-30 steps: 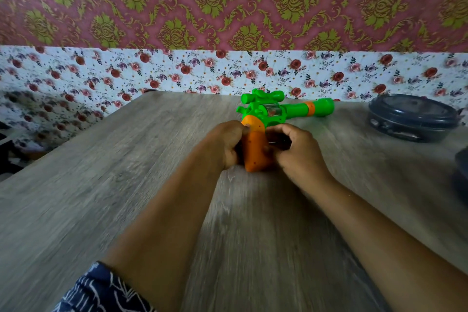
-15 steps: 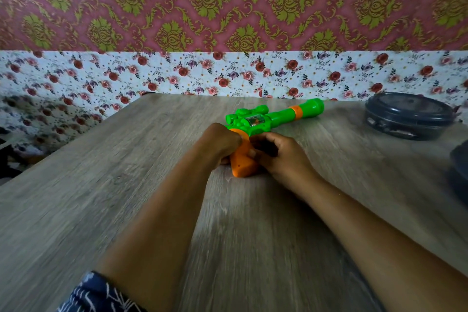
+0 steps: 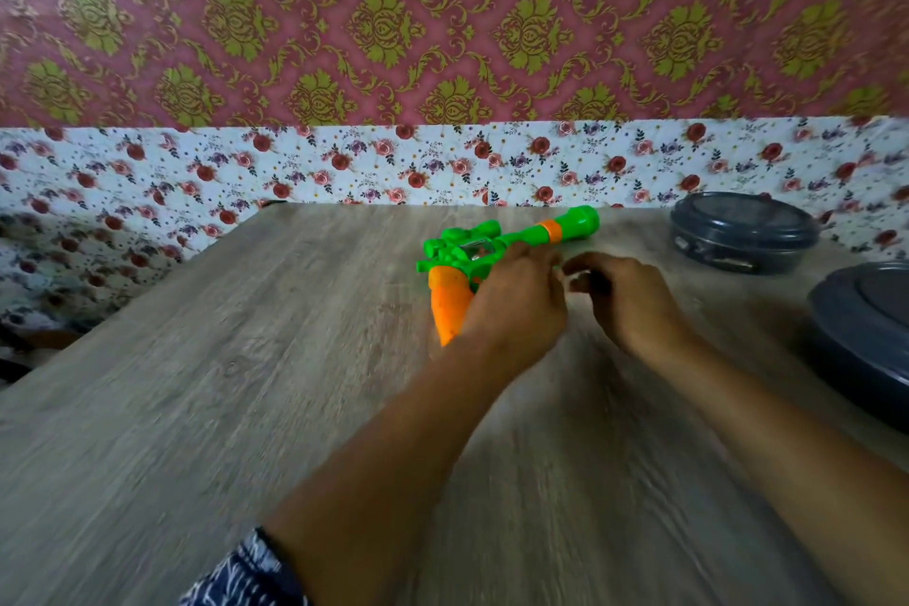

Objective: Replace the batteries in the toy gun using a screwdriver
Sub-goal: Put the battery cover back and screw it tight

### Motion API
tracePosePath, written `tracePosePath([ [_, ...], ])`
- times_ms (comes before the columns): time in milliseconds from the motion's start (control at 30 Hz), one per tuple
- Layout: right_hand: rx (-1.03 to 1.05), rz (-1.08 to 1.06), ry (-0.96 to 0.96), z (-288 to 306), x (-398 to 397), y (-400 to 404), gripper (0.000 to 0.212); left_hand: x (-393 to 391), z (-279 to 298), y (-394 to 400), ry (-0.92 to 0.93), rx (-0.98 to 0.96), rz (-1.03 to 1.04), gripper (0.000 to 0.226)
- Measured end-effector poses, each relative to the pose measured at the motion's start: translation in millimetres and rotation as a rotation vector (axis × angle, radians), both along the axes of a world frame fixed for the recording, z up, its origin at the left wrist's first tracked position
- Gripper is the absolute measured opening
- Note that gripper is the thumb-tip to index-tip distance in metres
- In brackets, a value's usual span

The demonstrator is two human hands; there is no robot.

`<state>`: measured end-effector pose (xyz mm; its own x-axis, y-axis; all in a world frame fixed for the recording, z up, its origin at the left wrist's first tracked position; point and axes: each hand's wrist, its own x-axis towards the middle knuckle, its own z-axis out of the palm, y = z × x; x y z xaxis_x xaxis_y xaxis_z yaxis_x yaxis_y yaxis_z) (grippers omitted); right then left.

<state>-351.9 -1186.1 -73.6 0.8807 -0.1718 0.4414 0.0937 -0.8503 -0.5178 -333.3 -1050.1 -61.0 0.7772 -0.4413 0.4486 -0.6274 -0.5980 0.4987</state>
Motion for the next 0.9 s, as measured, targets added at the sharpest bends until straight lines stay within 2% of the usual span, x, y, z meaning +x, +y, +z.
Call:
tracePosePath([
  [100,-0.202,0.001,0.127,-7,-28,-22,0.03,-7,-19,-11,0.104,0.19,-0.109,0.04],
  [233,-0.29,0.002,0.199,-14,-50,-26,0.033,-11,-34,-20,0.159,0.392,-0.116,0.052],
  [433,-0.309,-0.006,0.22,-12,-52,-22,0.035,-7,-39,-19,0.147,0.445,-0.089,0.05],
  [600,-0.348,-0.011,0.236,-9,-56,-18,0.04,-10,-39,-19,0.153,0.437,-0.082,0.066],
  [733,-0.303,0.006,0.206,-10,-55,-16,0.04,-9,-41,-17,0.163,0.427,-0.071,0.048],
  [900,-0.325,-0.007,0.224,-9,-52,-16,0.044,-8,-41,-18,0.15,0.406,-0.068,0.046],
])
